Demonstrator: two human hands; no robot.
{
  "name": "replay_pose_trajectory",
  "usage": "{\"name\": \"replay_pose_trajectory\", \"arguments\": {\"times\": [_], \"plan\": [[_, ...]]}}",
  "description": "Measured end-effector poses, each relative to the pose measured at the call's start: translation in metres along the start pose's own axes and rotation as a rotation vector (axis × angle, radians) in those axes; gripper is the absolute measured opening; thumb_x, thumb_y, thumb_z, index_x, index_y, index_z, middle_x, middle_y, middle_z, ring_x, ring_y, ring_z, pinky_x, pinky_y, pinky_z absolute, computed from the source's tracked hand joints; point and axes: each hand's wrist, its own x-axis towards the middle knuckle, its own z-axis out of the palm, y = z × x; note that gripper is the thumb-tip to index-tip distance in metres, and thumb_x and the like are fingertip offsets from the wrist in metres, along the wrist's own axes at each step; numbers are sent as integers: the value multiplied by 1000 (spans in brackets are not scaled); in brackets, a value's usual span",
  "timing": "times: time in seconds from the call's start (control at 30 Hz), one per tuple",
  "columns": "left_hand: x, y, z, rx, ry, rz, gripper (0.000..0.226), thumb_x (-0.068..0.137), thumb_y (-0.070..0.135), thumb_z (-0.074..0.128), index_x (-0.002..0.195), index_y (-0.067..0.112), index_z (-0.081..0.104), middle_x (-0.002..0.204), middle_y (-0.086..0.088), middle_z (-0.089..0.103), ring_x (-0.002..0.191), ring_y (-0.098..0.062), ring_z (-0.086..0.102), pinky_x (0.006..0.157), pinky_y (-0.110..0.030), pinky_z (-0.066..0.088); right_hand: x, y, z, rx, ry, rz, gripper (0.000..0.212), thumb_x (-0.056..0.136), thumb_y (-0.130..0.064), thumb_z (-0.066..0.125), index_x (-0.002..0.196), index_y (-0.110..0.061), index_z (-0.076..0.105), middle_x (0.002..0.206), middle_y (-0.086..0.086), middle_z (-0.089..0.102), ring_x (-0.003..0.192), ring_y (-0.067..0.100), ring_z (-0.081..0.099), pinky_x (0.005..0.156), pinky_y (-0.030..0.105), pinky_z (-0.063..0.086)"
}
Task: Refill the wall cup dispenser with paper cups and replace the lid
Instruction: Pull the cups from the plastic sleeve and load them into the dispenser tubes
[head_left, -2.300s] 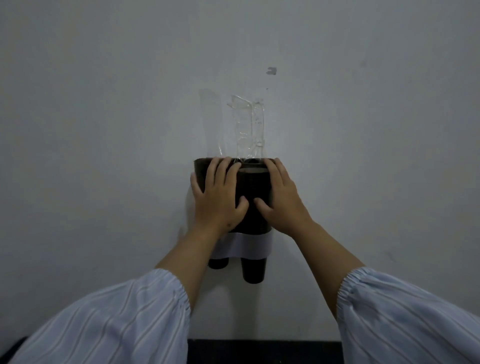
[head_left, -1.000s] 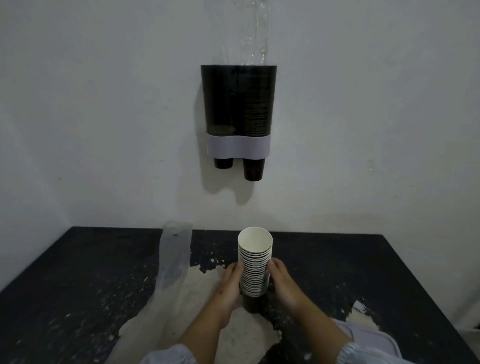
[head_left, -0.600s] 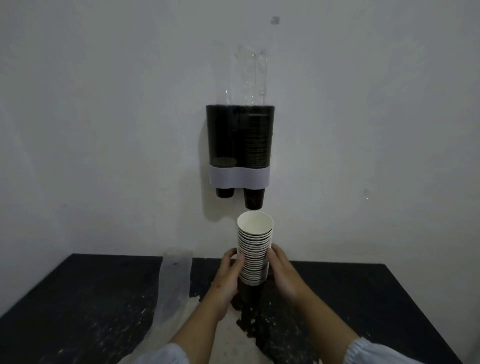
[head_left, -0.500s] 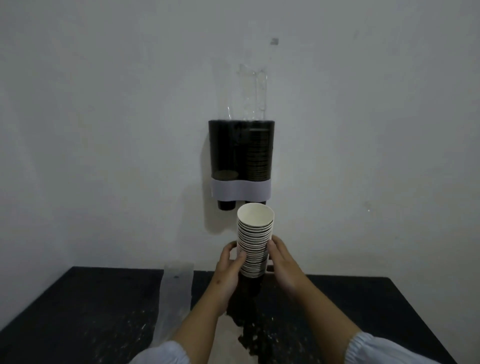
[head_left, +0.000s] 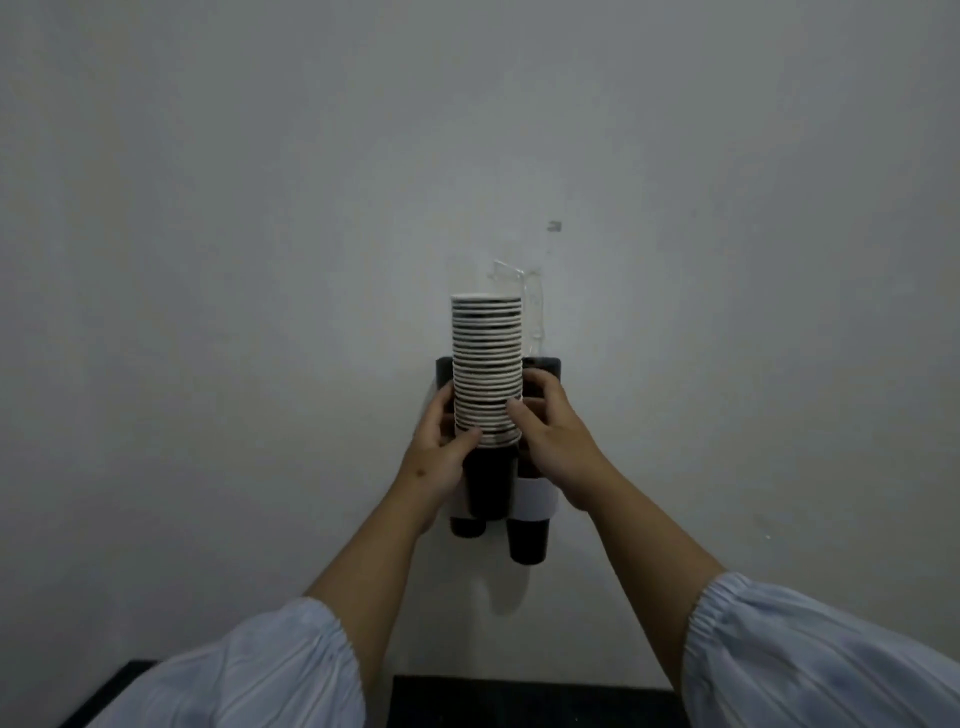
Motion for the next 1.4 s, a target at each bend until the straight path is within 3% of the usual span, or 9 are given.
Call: {"name": "replay_pose_trajectory", "arguments": {"times": [0.13,0.23,0.43,0.7,0.8,0.87,0.93,1.07,1.4], "plan": [[38,32,-8,4,-11,110,59,90,7,53,139,33,34,101,16,59,94,0,59,73,-15,53,34,-31,1,-69,8,-121,45,95,-18,47,138,-26,36,115,-6,57,100,2,56,80,10,48],[63,53,-14,28,-26,151,60,91,11,52,141,36,30,114,1,56,108,-16,57,92,-33,49,56,-46,2,-156,53,-180,52,95,-20,47,143,-27,28,137,4,47,124,18,46,105,39,41],[100,78,-22,87,-31,254,57,92,16,51,141,36,29,126,-6,52,118,-23,52,100,-41,46,91,-64,4,-150,101,-320,53,95,-10,46,144,-20,27,136,2,47,116,6,44,105,35,41],[139,78,-19,168,77,367,52,93,23,49,141,33,30,131,-5,47,112,-16,49,86,-25,45,132,-47,9,-113,114,-306,61,95,-11,45,147,-24,17,145,4,39,129,24,44,109,45,38],[142,59,-18,166,100,322,51,93,23,50,140,30,32,128,-4,49,108,-12,50,85,-24,48,135,-31,10,-146,99,-309,57,94,-9,46,145,-22,22,140,3,43,126,17,45,108,43,39],[143,45,-19,176,100,281,48,93,23,50,138,29,35,119,1,51,99,-6,52,68,-9,47,138,-17,11,-193,98,-283,53,95,-12,44,144,-22,25,140,1,45,126,14,43,109,46,36],[143,32,-21,186,84,245,45,92,21,51,136,28,39,111,2,54,91,-4,54,57,-5,44,142,-1,10,-316,119,-174,50,96,-24,42,143,-31,24,140,-4,47,128,19,44,112,59,21],[143,11,-25,203,68,182,41,92,18,53,132,24,45,105,-2,59,94,-11,58,68,-13,44,145,22,7,-553,147,17,43,93,-41,38,135,-43,28,133,-8,56,128,24,46,103,69,-12],[147,-15,-32,246,66,57,24,88,14,56,110,19,48,97,1,59,89,-11,57,66,-15,43,147,38,8,-847,152,53,35,88,-47,45,117,-27,53,124,-2,60,125,25,46,104,72,-8]]}}
